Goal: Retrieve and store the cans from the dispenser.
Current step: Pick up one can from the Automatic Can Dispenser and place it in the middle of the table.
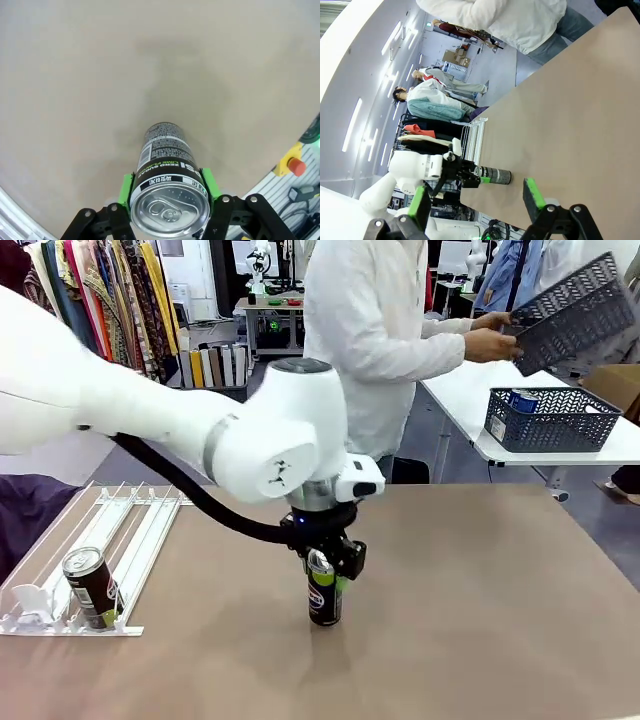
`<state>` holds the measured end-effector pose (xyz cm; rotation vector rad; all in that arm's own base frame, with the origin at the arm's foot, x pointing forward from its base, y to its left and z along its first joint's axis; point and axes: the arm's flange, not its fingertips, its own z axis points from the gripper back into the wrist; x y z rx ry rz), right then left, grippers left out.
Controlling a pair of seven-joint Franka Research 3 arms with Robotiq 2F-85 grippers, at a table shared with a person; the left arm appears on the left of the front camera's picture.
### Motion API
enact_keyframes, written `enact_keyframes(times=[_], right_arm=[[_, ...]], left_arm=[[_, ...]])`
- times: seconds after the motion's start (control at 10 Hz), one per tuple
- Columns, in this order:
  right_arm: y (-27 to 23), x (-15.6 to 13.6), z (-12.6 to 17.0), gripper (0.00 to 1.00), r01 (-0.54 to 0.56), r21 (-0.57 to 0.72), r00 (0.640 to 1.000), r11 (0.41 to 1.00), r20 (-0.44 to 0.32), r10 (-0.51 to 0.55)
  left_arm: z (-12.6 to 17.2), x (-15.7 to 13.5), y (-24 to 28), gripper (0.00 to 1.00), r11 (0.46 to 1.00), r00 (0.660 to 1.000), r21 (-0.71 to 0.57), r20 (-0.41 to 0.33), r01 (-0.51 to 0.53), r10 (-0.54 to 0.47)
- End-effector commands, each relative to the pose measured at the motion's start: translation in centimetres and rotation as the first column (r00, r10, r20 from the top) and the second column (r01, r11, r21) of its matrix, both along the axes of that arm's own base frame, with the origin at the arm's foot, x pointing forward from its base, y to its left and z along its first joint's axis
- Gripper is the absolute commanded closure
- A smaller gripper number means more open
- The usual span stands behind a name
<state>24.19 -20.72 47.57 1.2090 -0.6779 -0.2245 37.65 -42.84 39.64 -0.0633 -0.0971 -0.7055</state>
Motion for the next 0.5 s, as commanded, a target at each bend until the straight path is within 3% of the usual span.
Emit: enact_keyframes(times=[0.0,0.4], right_arm=[[0.10,0.32,0.12,0.00,0.007,0.010,0.999,1.000,0.038,-0.008],[0.10,0.32,0.12,0.00,0.007,0.010,0.999,1.000,0.038,-0.008]], left_arm=[[0.48,0.73,-0.66,1.00,0.999,1.000,0.048,0.016,-0.019,0.018],[0.02,0.53,-0.96,1.00,0.998,1.000,0.069,0.012,-0.009,0.008]])
